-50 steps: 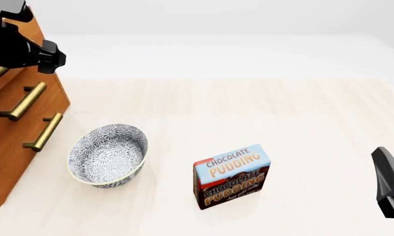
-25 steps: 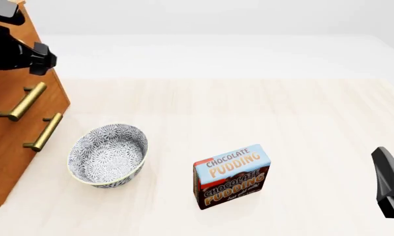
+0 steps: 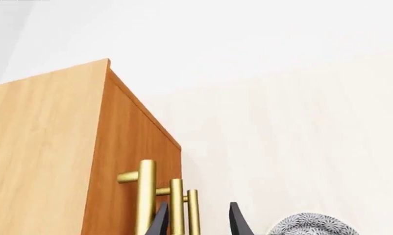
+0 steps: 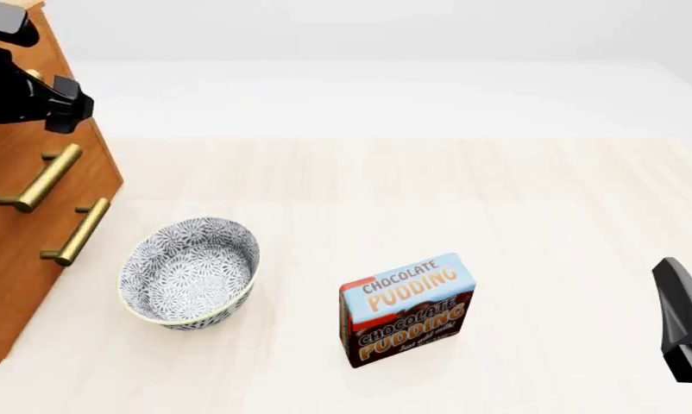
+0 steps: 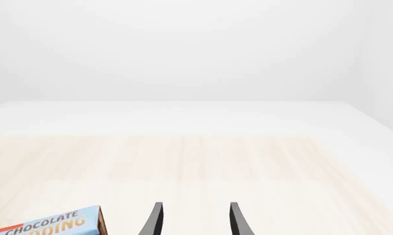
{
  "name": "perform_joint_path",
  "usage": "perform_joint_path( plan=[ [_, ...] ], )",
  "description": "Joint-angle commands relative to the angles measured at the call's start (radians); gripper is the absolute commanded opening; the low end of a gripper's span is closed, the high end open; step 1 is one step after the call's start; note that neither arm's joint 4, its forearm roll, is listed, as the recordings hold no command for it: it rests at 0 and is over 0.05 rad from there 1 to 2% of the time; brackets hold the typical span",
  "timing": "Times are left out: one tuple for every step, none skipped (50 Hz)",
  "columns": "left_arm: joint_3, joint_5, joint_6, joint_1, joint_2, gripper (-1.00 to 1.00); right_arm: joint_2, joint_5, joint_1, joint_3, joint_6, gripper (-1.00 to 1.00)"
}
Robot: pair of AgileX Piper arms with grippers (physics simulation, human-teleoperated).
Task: Put the butter at the back in the top drawer of the cabinet and close it.
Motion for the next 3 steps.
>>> perform_joint_path(
  plan=[
    [0.021, 0.007, -0.036, 0.039, -0.007, 1.0, 0.0, 0.0, 0.0, 0.0, 0.0, 1.0],
    [0.021, 0.009, -0.034, 0.038, -0.014, 1.0, 0.0, 0.0, 0.0, 0.0, 0.0, 1.0],
    [0.021, 0.009, -0.034, 0.038, -0.014, 1.0, 0.0, 0.0, 0.0, 0.0, 0.0, 1.0]
  ],
)
